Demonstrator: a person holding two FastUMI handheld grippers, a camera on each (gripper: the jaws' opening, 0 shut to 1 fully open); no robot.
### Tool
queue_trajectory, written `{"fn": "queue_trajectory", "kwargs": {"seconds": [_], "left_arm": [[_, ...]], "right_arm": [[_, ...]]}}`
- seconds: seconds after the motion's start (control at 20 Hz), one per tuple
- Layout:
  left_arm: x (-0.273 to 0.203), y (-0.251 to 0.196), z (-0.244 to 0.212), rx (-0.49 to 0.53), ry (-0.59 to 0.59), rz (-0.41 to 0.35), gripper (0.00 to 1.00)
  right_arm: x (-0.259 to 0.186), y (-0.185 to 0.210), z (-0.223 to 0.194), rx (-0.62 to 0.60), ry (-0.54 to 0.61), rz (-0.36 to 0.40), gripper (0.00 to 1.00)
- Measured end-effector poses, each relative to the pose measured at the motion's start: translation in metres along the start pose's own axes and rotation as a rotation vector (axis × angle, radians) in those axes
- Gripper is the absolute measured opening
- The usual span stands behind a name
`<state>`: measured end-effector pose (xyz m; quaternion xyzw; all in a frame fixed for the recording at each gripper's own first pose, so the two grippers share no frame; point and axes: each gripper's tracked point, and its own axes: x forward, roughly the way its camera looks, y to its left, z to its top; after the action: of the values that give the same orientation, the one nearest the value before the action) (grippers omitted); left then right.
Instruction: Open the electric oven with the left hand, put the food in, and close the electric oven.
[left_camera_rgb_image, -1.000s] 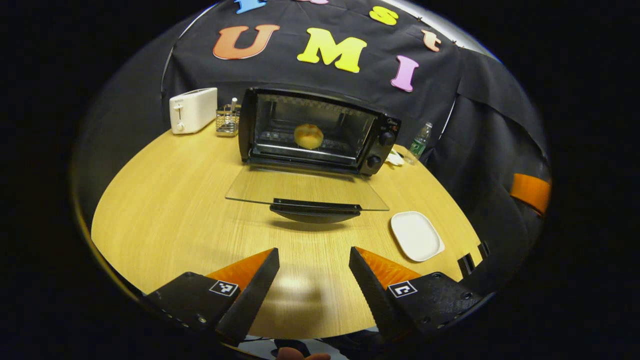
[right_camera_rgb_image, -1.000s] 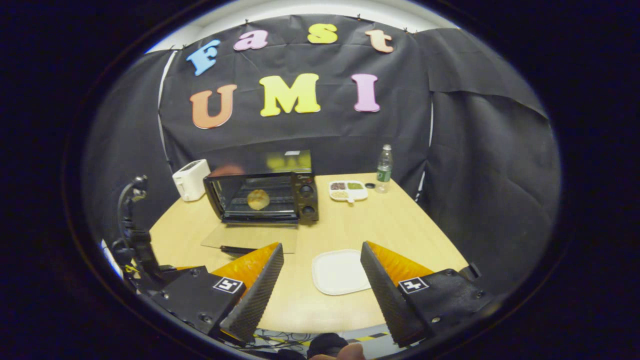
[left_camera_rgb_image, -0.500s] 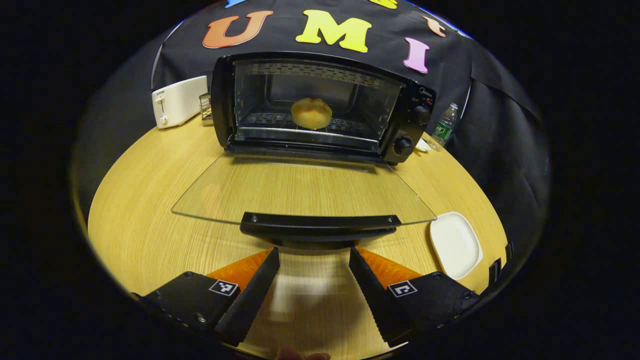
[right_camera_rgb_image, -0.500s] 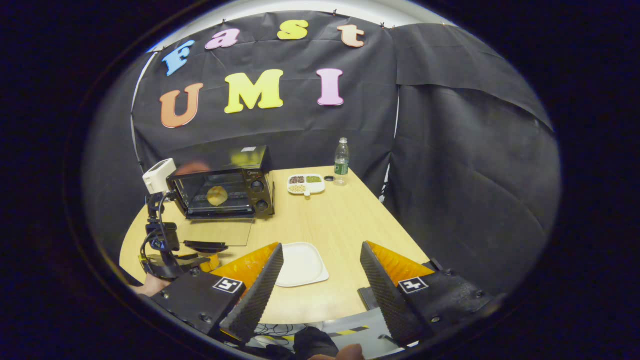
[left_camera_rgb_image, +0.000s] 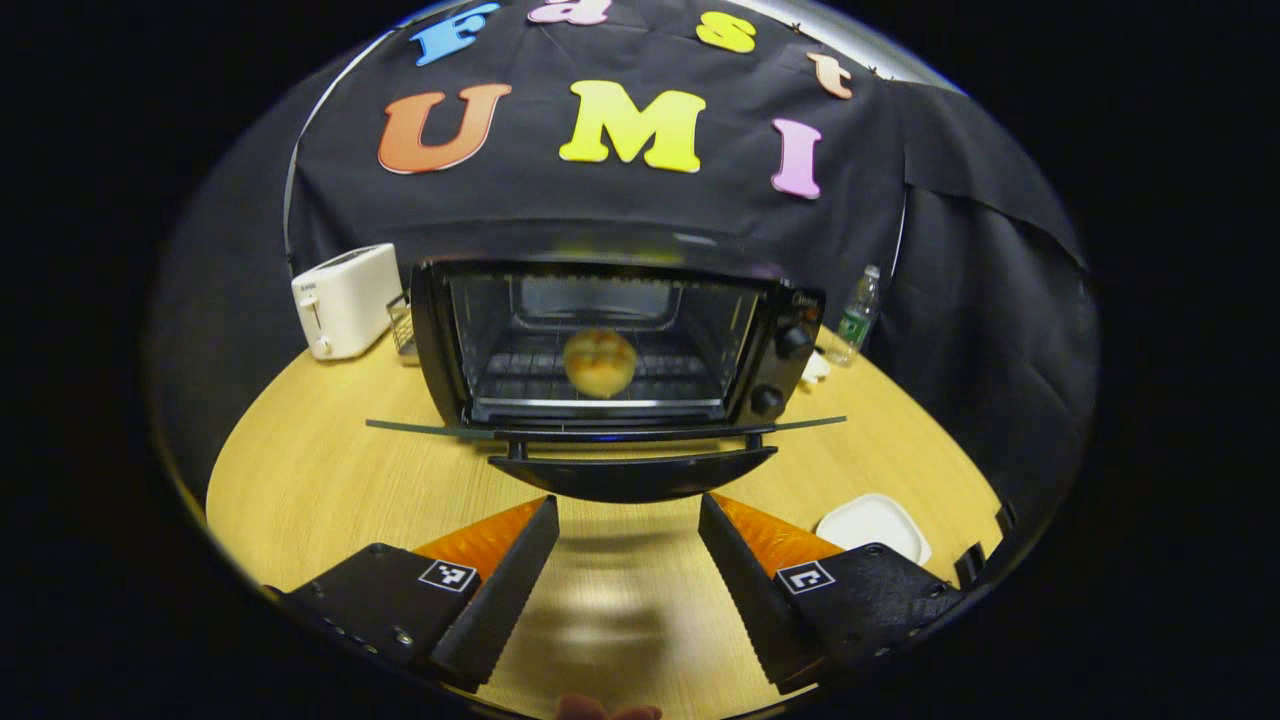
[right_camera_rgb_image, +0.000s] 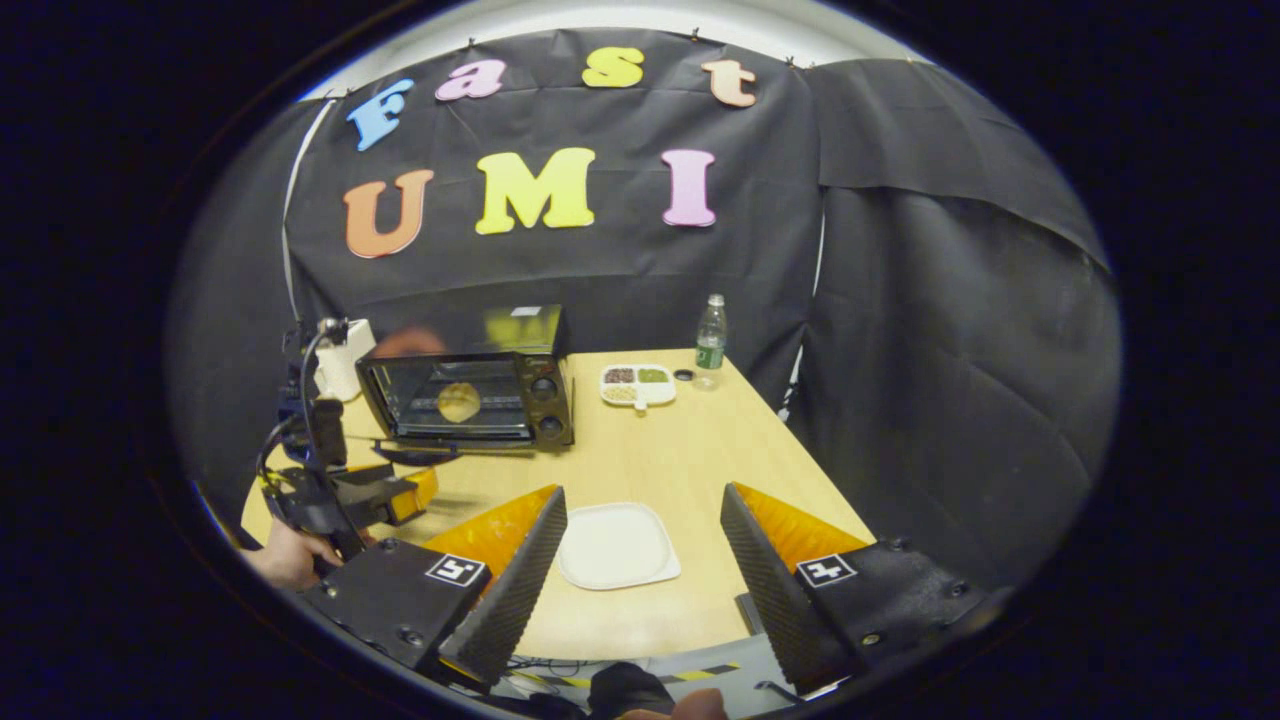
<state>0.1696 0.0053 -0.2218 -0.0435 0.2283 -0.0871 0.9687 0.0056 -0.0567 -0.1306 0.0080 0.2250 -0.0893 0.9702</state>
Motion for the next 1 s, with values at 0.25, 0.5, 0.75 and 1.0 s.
{"fn": "queue_trajectory", "kwargs": {"seconds": [0.25, 0.5, 0.75, 1.0], "left_arm": [[-0.055, 0.013, 0.072, -0.005, -0.153, -0.001, 0.93], [-0.152, 0.037, 0.125, -0.004, -0.294, 0.035, 0.93], [-0.24, 0.051, 0.154, -0.007, -0.401, 0.061, 0.93], [-0.298, 0.054, 0.169, -0.007, -0.459, 0.067, 0.94]], "right_arm": [[-0.016, 0.022, 0.035, 0.03, -0.07, 0.035, 0.98], [-0.041, 0.061, 0.08, 0.015, -0.201, 0.096, 0.98], [-0.068, 0.114, 0.11, -0.019, -0.294, 0.182, 0.98], [-0.094, 0.154, 0.121, -0.032, -0.333, 0.24, 0.97]]}}
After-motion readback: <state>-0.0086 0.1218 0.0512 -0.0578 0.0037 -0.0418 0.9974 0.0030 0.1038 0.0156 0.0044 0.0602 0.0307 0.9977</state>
